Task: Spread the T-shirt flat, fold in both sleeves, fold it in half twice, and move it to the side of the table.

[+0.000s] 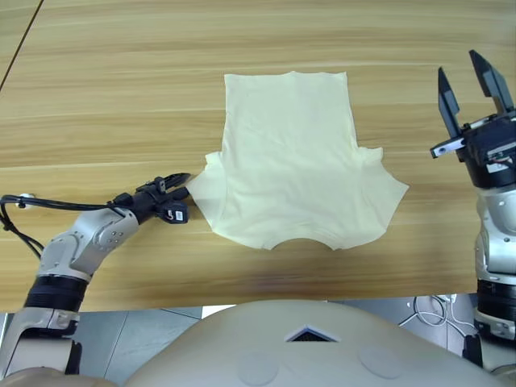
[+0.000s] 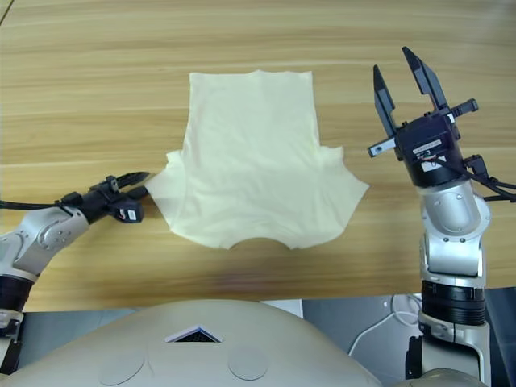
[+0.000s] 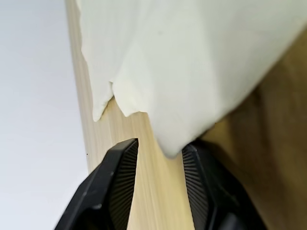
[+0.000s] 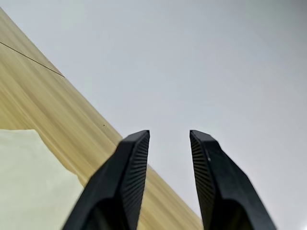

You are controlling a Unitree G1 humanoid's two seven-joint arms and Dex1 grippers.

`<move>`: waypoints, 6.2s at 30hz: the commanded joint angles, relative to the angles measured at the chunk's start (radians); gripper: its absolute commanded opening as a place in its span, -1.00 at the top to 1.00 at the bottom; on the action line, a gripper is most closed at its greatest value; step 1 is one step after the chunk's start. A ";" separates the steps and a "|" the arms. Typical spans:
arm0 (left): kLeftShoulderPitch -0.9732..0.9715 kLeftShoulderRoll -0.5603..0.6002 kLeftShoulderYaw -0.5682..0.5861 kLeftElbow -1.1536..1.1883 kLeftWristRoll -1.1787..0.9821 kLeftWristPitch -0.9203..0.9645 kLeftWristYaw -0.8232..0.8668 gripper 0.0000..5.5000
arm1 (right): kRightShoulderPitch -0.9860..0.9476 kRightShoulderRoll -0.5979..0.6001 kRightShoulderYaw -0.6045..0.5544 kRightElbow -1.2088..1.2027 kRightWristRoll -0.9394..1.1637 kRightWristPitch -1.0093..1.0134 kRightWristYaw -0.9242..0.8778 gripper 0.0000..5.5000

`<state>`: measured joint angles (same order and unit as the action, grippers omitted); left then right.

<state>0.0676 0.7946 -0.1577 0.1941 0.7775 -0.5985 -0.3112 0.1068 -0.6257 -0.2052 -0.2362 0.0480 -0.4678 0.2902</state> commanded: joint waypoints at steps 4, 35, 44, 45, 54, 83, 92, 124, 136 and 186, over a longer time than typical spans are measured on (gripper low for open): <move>0.003 0.029 -0.092 0.057 0.021 0.016 -0.017 0.60 | -0.015 0.020 -0.026 0.009 -0.015 0.008 0.006 0.43; 0.000 -0.072 -0.075 -0.012 -0.099 0.047 0.228 0.99 | -0.025 0.037 -0.018 0.071 -0.050 -0.003 0.012 0.43; -0.037 -0.138 -0.092 -0.045 -0.092 0.016 0.280 0.99 | -0.028 0.040 -0.002 0.099 -0.067 -0.020 0.021 0.43; -0.041 -0.150 -0.099 -0.050 -0.087 0.013 0.284 0.99 | -0.028 0.040 -0.001 0.101 -0.070 -0.022 0.022 0.43; -0.093 -0.209 -0.161 -0.051 -0.048 -0.018 0.305 0.99 | -0.032 0.049 0.013 0.119 -0.091 -0.035 0.022 0.43; -0.073 -0.351 -0.253 0.037 -0.238 -0.073 0.250 -0.28 | -0.057 0.066 0.031 0.133 -0.104 -0.029 0.017 0.43; -0.053 -0.349 -0.018 -0.190 -0.614 -0.206 0.332 -0.63 | -0.064 0.065 0.017 0.143 -0.095 -0.030 0.014 0.43; -0.104 -0.310 -0.132 0.031 -0.185 0.129 0.212 -0.63 | 0.065 -0.006 -0.148 0.293 -0.207 -0.108 -0.054 0.43; -0.108 -0.291 -0.104 0.009 -0.173 0.143 0.270 -0.63 | 0.043 -0.004 -0.122 0.316 -0.235 -0.111 -0.068 0.43; -0.026 -0.128 -0.279 -0.087 -0.295 -0.039 -0.044 -0.63 | 0.081 -0.099 -0.150 0.310 -0.303 -0.131 -0.087 0.43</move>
<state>0.0594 0.6764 -0.4633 0.0571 0.4293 -0.6682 -0.3867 0.1738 -0.6977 -0.3421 0.0821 -0.2556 -0.5944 0.1923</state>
